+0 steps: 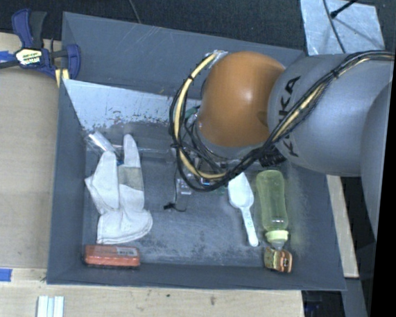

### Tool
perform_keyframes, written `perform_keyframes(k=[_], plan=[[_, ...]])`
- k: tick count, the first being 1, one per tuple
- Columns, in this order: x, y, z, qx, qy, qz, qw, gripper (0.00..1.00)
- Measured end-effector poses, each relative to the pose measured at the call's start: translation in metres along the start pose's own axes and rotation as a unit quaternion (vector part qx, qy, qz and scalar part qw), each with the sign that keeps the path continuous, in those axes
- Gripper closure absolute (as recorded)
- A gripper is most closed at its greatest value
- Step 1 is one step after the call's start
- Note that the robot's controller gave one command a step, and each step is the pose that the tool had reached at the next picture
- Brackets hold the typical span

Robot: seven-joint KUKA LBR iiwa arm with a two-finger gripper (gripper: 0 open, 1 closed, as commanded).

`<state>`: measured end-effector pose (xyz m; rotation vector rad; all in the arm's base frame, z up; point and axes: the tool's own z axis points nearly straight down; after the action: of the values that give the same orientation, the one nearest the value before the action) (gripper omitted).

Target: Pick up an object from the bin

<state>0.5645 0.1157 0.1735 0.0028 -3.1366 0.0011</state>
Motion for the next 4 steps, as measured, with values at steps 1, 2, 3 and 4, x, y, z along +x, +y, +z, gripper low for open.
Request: perform_keyframes(k=[1, 2, 3, 4], plan=[[-0.002, 0.000, -0.005, -0.001, -0.0041, 0.001, 1.0000, 0.00], [0.011, 0.023, 0.034, 0.000, -0.0081, -0.082, 0.9966, 0.00], [0.067, 0.066, 0.058, 0.000, -0.0011, -0.149, 0.9888, 0.00], [0.058, 0.083, 0.037, 0.000, -0.0041, -0.234, 0.9721, 0.00]])
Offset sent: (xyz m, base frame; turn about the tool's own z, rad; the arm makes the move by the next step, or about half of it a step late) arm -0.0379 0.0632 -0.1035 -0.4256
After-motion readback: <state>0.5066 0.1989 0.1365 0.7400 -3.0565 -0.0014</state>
